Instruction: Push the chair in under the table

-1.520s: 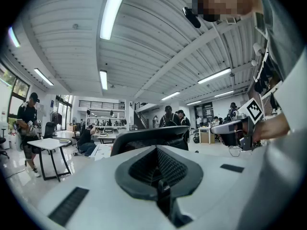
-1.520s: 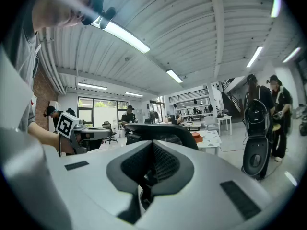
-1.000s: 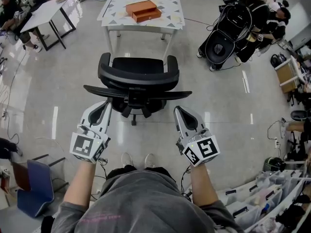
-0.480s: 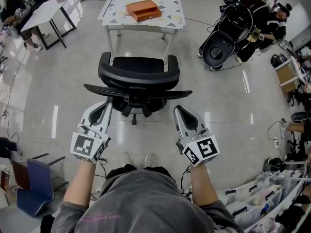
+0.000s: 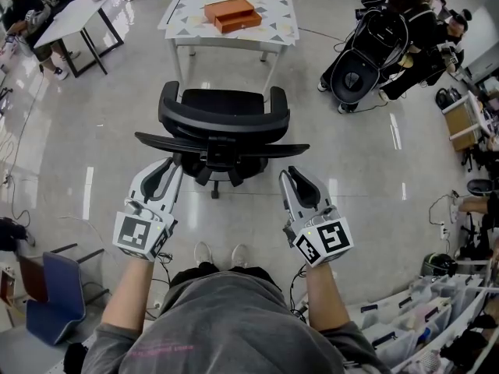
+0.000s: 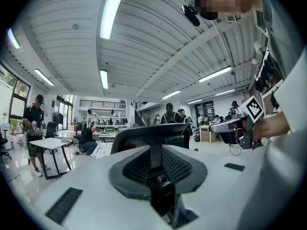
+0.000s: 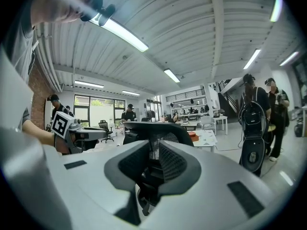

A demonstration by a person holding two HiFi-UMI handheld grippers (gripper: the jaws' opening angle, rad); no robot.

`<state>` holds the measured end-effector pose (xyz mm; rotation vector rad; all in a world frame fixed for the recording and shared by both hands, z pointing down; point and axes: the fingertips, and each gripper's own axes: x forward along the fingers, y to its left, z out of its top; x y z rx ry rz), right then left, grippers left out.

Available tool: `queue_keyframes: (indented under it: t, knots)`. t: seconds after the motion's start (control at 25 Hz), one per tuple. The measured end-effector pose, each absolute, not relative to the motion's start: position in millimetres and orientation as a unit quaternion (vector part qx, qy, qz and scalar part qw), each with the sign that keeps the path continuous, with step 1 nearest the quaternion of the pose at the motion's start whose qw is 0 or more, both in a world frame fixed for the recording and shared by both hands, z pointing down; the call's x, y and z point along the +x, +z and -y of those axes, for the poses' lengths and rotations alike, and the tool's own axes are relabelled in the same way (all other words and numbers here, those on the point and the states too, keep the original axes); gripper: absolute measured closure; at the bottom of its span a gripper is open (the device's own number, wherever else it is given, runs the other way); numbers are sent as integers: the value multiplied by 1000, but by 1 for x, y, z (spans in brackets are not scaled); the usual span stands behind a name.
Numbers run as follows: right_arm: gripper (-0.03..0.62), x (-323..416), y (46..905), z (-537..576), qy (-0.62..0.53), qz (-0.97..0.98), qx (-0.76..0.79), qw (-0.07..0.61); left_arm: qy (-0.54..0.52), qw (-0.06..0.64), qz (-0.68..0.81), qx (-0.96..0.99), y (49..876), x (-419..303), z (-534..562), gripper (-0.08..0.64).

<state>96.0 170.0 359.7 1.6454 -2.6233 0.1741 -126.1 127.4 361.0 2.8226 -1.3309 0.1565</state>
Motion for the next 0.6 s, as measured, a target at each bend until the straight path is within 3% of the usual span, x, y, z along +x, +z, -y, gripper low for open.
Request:
queue_keyframes:
  t: [0.6]
  knots:
    - [440,99,360,-167,66,838,542,19,61,17,431,900,367,-138,-122,369]
